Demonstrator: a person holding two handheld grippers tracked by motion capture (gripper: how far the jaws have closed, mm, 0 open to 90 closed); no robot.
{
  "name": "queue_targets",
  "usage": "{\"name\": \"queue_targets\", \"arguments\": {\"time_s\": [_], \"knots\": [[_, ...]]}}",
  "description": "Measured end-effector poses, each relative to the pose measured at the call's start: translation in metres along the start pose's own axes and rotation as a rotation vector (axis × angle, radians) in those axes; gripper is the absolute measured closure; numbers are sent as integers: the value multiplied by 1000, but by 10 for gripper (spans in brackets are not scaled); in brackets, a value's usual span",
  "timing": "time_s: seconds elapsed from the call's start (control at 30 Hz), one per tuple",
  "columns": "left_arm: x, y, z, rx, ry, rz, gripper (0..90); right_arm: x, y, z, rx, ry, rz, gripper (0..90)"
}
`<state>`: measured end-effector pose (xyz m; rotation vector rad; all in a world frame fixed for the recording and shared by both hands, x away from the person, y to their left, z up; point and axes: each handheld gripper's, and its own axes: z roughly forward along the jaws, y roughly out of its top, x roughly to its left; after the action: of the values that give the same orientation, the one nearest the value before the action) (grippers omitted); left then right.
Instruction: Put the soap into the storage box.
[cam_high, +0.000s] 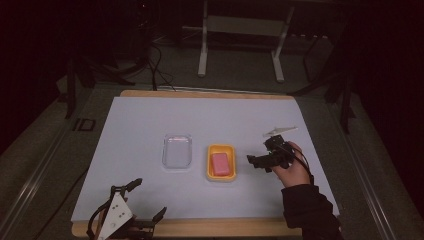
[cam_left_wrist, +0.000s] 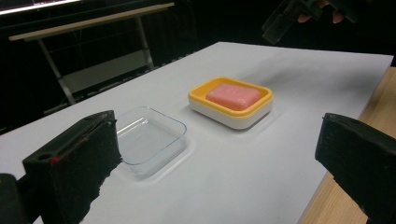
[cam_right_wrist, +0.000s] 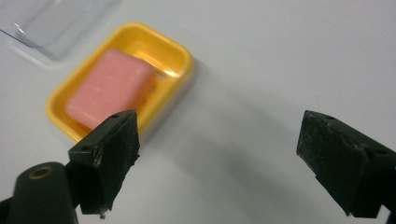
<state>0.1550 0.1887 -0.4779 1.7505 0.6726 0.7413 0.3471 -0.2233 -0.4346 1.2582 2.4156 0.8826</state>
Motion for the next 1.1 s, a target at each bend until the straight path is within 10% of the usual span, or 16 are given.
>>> {"name": "queue_targets", "arguments": {"time_s": [1.1], "knots": [[-2, 0, 1, 7, -3, 6, 3, -32, -95, -39, -102, -82, 17, 118]]}}
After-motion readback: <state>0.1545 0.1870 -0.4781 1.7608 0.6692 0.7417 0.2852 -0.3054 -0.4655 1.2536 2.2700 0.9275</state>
